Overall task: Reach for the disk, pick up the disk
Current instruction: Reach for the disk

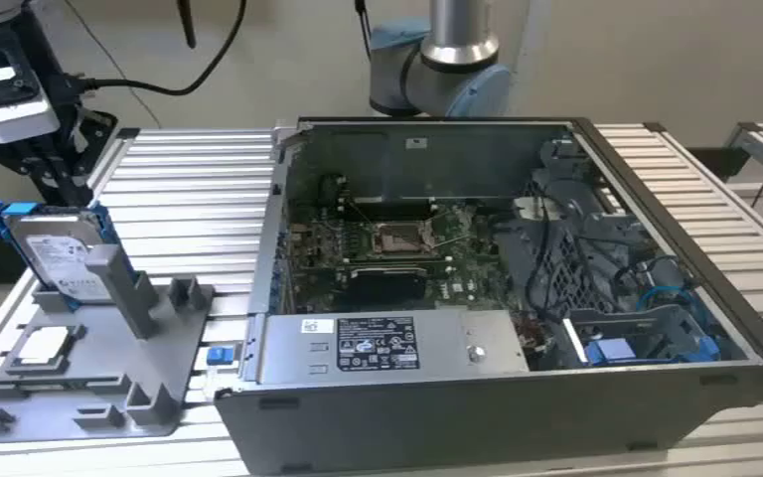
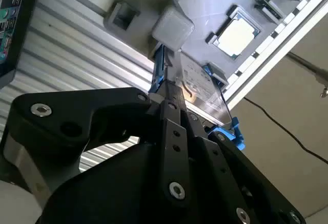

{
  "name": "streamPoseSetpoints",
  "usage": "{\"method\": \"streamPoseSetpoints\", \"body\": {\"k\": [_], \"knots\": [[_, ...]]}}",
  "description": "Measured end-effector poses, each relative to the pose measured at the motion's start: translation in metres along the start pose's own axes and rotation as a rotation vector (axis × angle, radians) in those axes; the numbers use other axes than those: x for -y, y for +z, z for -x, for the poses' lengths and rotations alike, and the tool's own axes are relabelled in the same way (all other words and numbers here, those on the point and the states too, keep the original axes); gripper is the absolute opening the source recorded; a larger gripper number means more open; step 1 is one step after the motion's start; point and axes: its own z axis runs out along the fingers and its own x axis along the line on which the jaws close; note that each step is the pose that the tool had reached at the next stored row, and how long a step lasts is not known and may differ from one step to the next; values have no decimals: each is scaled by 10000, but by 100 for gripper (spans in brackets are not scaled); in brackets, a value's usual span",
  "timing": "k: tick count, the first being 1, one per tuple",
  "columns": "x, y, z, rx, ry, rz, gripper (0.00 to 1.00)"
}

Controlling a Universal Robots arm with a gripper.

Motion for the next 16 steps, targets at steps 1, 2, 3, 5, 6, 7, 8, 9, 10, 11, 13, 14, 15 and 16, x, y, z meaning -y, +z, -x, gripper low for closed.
{"method": "streamPoseSetpoints", "body": {"k": [1, 2, 3, 5, 6, 7, 8, 9, 10, 11, 13, 14, 15, 16], "knots": [[0, 0, 0, -1, 0, 0, 0], [0, 0, 0, 0, 0, 0, 0], [0, 0, 0, 0, 0, 0, 0], [0, 0, 0, -1, 0, 0, 0], [0, 0, 0, -1, 0, 0, 0], [0, 0, 0, 0, 0, 0, 0], [0, 0, 0, -1, 0, 0, 0], [0, 0, 0, -1, 0, 0, 0], [0, 0, 0, -1, 0, 0, 0], [-1, -1, 0, -1, 0, -1, 0], [-8, 0, 0, -1, 1, -1, 0], [-16, 1, 0, 0, 2, 0, 0], [-30, 1, -1, -1, 1, 0, 0], [-47, 1, -3, -1, 0, -1, 0]]}}
